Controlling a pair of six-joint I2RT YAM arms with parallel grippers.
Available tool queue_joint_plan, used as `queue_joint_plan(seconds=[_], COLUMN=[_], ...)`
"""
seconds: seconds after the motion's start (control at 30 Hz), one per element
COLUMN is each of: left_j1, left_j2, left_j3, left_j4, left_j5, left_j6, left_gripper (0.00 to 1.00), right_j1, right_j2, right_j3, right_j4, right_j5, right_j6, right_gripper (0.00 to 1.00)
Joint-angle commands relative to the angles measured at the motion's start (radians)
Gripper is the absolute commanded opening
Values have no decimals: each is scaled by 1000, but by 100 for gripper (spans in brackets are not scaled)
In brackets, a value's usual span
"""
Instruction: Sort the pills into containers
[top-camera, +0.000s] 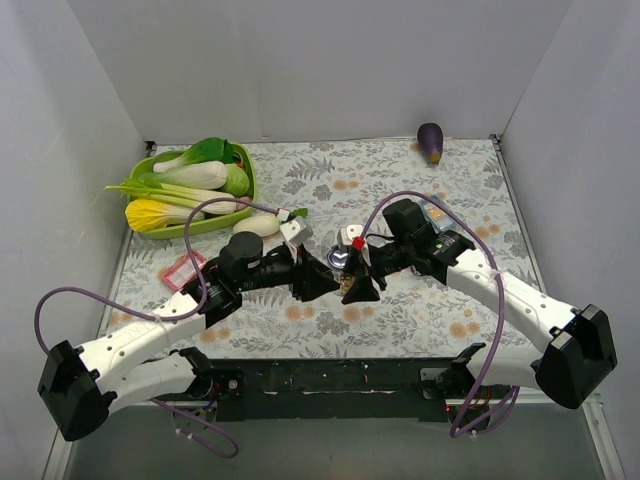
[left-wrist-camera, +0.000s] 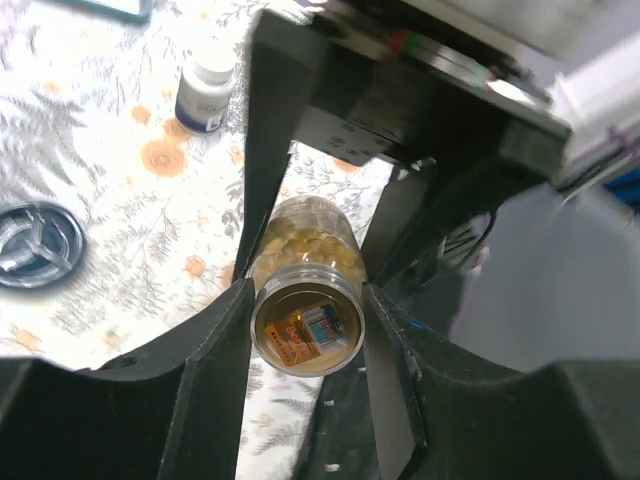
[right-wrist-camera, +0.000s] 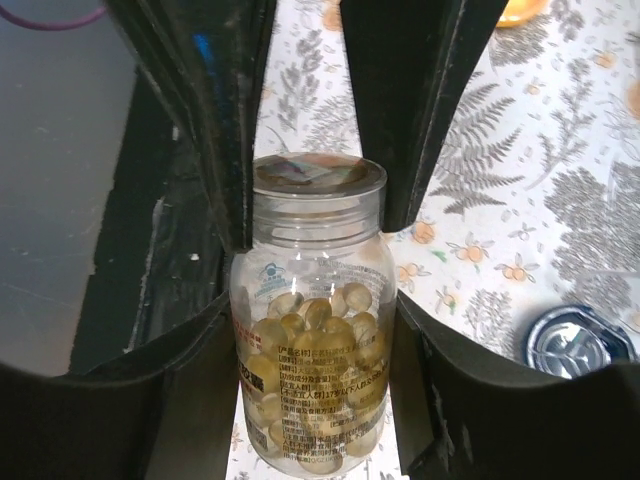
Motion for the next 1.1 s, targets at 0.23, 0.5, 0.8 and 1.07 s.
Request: queue_joint_plan(seconds=[0.23,0.5,0.8,1.07], left_j1=[-1,-2,-1,-30], left_j2=[39,80,-85,-346], left_j3=[17,140,-8,-160], left_j4=[-226,-226,-215,-110], left_j5=[-224,-160,67,71], left_j6=[-1301,-1185,-397,155], left_gripper=[0,87,98,98], right_j1=[-36,-51,-94,-105], right_j2=[-64,-67,-94,-96], right_j3=[-43,-53,-60,-79], right_j4=[120,121,69,15], right_j5=[228,187,30,-97], right_j6=[68,79,21,-61], right_gripper=[1,1,1,1])
